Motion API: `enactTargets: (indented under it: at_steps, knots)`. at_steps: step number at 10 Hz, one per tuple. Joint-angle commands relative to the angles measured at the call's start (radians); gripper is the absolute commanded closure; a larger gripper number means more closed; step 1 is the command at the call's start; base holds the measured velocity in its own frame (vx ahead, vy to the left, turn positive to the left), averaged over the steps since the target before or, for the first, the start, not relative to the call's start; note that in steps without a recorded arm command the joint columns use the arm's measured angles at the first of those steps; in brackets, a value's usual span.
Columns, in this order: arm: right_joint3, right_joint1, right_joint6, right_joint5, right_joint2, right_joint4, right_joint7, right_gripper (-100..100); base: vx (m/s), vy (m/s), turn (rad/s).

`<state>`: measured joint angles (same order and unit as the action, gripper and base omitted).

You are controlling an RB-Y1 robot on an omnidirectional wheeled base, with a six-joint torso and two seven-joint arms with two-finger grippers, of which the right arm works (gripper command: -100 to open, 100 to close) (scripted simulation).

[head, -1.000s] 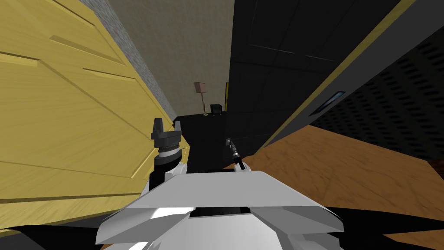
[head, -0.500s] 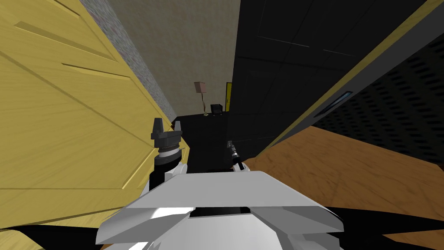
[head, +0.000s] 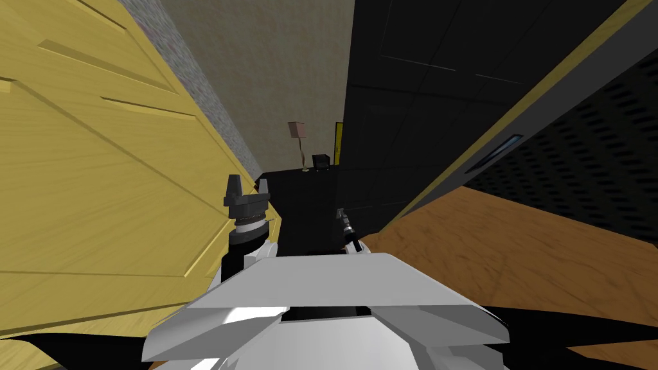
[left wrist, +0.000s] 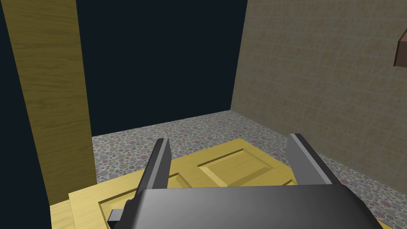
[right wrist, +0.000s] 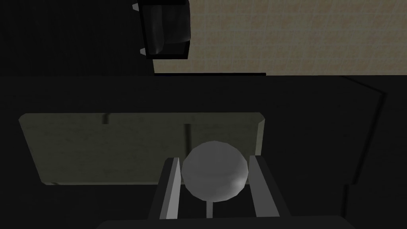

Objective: Push the door open

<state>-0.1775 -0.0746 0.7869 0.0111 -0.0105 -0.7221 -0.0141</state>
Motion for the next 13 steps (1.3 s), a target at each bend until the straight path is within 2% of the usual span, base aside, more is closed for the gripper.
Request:
enactTargets:
  at_steps: [1, 4, 5, 6, 7, 9, 10, 11, 13]
  knots:
    - [0.012, -0.001, 0.0, 0.006, -0.011, 0.001, -0.003, 100, 0.089, 0.035, -0.028]
    - [0.034, -0.004, -0.001, 0.017, -0.028, 0.003, -0.01, 100, 0.168, 0.079, -0.043]
    - [0.034, -0.004, -0.001, 0.017, -0.028, 0.003, -0.01, 100, 0.115, 0.028, 0.002]
    - [0.049, -0.006, -0.002, 0.025, -0.037, 0.004, -0.014, 100, 0.172, 0.027, -0.038]
    - [0.049, -0.006, -0.002, 0.025, -0.037, 0.004, -0.014, 100, 0.14, 0.047, -0.023]
    - [0.079, -0.009, -0.003, 0.04, -0.051, 0.007, -0.023, 100, 0.175, 0.077, -0.095]
    - [0.079, -0.009, -0.003, 0.04, -0.051, 0.007, -0.023, 100, 0.118, 0.048, -0.069]
    - [0.074, 0.009, -0.018, 0.041, -0.043, -0.02, -0.024, -100, -0.1, 0.071, -0.095]
    - [0.077, 0.01, -0.021, 0.046, -0.039, -0.025, -0.023, -100, -0.205, 0.079, -0.063]
